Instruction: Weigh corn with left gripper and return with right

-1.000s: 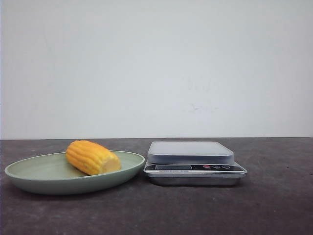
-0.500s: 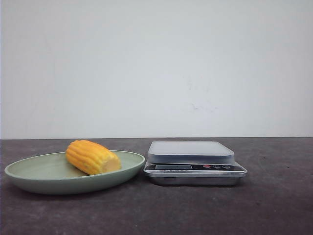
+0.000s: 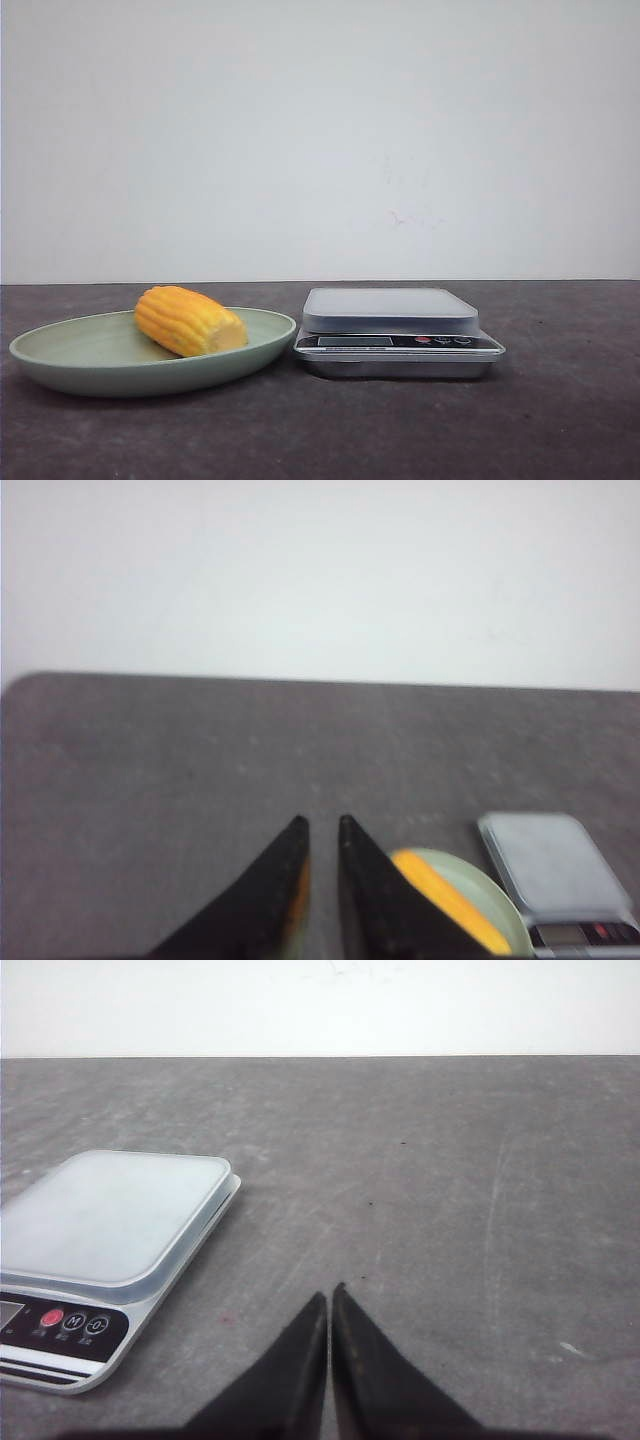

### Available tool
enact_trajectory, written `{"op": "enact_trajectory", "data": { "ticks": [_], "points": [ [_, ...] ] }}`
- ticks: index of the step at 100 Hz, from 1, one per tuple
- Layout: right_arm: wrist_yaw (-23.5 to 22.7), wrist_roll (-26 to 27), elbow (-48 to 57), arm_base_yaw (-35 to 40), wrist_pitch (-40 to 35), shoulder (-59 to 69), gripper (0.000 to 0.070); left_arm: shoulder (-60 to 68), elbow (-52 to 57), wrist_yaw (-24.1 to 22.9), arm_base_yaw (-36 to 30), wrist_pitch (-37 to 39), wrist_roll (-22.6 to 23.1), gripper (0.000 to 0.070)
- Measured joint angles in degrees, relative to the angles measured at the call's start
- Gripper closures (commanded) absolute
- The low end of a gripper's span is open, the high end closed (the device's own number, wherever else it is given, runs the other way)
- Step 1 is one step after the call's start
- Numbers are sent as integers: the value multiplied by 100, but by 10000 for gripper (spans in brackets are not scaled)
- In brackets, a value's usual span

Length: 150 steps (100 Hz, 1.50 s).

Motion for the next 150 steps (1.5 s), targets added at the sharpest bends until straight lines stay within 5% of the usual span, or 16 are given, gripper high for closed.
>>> {"op": "enact_trajectory", "data": {
  "ticks": [21,43,52,94,150],
  "points": [
    [0,0,0,0,0,0,700,-223,-1749,133,361,1849,315,696],
    [0,0,0,0,0,0,700,-1200,-4433,1845,1438,4922,313,696],
    [0,0,0,0,0,0,700,-1683,-5440,2120,1784,5652,313,696],
    [2,0,0,0,-2,0,700,-2920,-7805,2138,2583,5875,173,696],
    [0,0,0,0,-2,0,700,-2922,-8236,2114,2621,5729,70,696]
  ]
}}
